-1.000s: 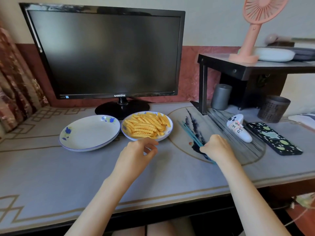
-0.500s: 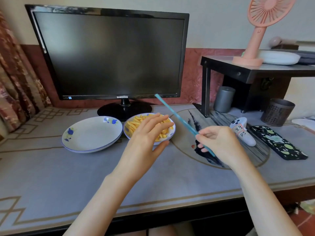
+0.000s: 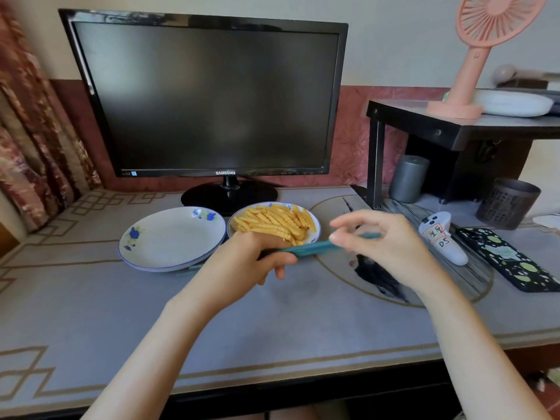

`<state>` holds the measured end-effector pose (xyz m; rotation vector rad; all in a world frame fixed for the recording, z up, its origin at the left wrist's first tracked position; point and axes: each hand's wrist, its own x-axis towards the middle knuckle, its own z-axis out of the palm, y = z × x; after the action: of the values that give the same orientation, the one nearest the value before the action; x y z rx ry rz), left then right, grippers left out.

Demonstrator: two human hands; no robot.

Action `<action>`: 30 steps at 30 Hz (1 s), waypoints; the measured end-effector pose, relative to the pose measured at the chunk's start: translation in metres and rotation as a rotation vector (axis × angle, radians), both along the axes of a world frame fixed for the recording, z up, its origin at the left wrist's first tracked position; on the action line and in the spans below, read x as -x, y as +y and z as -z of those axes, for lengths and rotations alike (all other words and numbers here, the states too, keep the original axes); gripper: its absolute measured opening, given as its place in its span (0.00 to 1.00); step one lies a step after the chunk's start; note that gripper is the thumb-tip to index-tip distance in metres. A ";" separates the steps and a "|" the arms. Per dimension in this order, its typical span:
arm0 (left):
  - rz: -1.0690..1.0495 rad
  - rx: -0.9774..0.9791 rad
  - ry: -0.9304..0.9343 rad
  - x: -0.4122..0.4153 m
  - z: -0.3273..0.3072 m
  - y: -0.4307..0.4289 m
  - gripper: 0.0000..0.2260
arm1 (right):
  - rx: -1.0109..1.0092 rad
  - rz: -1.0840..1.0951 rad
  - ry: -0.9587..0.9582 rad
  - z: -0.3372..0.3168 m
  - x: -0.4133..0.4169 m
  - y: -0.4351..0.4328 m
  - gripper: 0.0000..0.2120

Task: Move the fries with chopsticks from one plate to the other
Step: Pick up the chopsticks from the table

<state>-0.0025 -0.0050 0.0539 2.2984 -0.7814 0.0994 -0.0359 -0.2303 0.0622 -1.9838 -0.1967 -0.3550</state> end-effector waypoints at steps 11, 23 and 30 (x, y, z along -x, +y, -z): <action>0.152 0.329 0.572 0.009 0.009 -0.006 0.10 | -0.403 -0.258 0.100 0.034 -0.016 0.036 0.14; 0.120 0.440 0.639 0.006 0.014 -0.005 0.06 | -0.441 -0.242 0.093 0.035 -0.020 0.032 0.12; 0.143 0.453 0.644 0.002 0.013 -0.012 0.04 | -0.502 -0.336 0.199 0.027 -0.023 0.031 0.23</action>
<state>-0.0045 -0.0167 0.0404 1.6848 -0.5111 -0.4615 -0.0132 -0.1993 0.0352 -1.4460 -0.2788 0.0155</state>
